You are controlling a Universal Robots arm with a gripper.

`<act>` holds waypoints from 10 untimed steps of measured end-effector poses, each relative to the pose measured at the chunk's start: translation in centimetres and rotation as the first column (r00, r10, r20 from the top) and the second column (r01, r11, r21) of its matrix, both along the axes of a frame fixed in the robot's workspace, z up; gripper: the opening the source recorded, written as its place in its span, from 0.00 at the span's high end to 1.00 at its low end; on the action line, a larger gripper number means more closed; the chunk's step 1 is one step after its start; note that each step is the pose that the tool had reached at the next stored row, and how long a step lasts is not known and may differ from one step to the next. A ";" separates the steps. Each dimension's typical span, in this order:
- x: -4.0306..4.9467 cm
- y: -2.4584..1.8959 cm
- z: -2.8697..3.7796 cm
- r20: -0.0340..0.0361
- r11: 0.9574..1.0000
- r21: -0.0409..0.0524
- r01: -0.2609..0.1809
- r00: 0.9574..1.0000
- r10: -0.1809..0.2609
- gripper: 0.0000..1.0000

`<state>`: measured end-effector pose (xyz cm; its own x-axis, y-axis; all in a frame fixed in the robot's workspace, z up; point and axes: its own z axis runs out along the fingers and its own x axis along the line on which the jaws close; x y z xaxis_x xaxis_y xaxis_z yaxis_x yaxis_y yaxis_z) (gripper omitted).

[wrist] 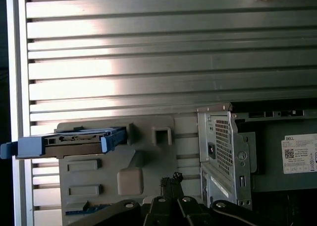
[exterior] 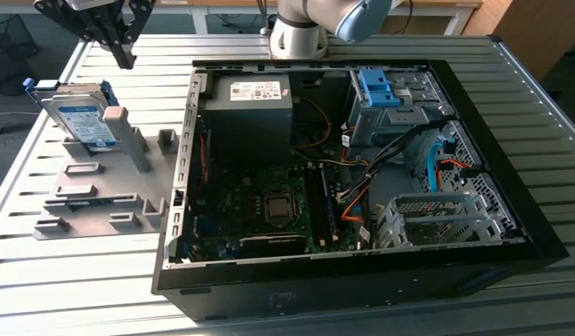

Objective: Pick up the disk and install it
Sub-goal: 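Reach for the disk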

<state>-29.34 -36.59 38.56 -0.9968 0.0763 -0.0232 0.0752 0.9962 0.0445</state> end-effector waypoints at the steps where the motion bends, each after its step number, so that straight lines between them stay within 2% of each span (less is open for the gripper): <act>1: -0.07 0.00 -0.01 0.000 1.000 0.000 0.000 1.000 0.000 0.89; 10: -0.68 0.02 -0.06 0.000 1.000 0.000 0.000 1.000 0.000 0.89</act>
<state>-30.02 -36.57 38.50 -0.9968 0.0762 -0.0233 0.0751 0.9962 0.0445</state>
